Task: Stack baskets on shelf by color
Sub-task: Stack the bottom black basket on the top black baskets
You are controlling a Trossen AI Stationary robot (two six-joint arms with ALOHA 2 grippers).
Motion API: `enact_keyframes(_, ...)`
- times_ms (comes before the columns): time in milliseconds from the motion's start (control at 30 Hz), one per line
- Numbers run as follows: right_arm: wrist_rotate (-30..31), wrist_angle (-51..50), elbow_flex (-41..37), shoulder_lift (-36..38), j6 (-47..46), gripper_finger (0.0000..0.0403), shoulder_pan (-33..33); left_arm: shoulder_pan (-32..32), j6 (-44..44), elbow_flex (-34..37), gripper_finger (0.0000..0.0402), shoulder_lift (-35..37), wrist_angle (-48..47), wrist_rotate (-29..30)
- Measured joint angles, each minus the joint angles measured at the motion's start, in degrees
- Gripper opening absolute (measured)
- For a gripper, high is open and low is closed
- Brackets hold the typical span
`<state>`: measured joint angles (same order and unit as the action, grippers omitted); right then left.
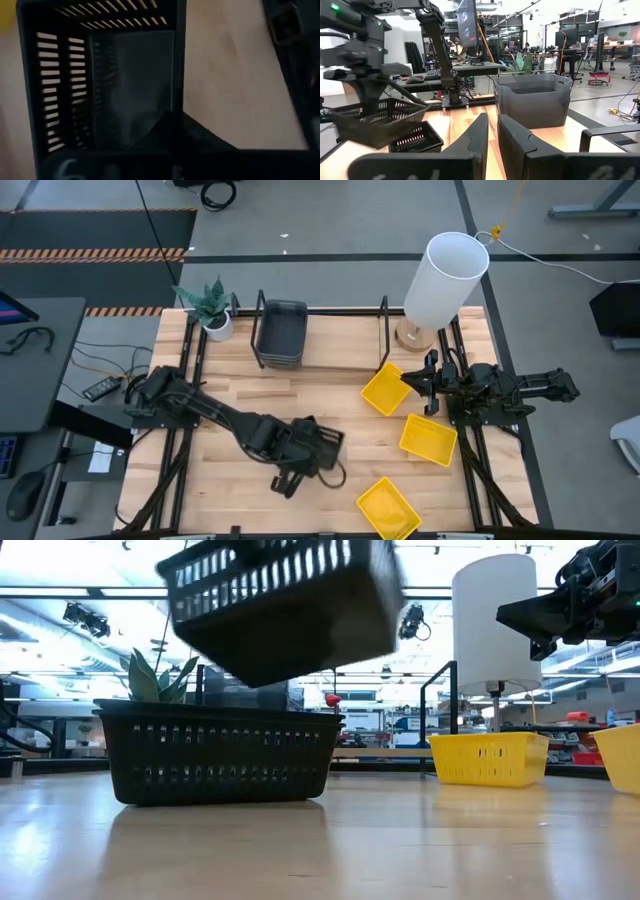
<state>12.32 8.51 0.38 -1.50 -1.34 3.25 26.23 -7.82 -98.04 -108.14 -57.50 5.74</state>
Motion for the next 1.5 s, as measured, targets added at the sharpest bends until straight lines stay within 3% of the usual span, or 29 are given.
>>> enact_keyframes(133, 0.01, 0.00, -0.01, 0.01, 0.01, 0.0045, 0.01, -0.72, -14.82, 0.00, 0.0013, -0.11, -3.44, -0.18)
enact_keyframes(300, 0.00, 0.02, -0.02, 0.00, 0.00, 0.0045, 0.02, -0.78, -26.31, 0.00, 0.0013, -1.18, -3.91, 0.59)
enact_keyframes(567, 0.00, 0.25, -0.02, 0.00, 0.02, 0.0045, 0.02, -0.95, -33.57, 0.02, 0.0014, -4.02, -6.85, 3.60)
enact_keyframes(833, 0.01, 0.59, 0.00, 0.02, 0.00, 0.0045, 0.01, -1.15, -32.38, 0.02, 0.0053, -5.01, -7.27, 10.11)
enact_keyframes(1233, 0.00, 0.72, 0.00, 0.02, 0.00, 0.0045, 0.02, -0.89, -29.97, 0.02, 0.0158, -5.01, -8.12, 9.49)
enact_keyframes(1500, 0.02, 0.72, -0.02, 0.02, 0.02, 0.0045, 0.00, -1.32, -25.09, 0.02, 0.0172, -5.01, -10.46, 7.89)
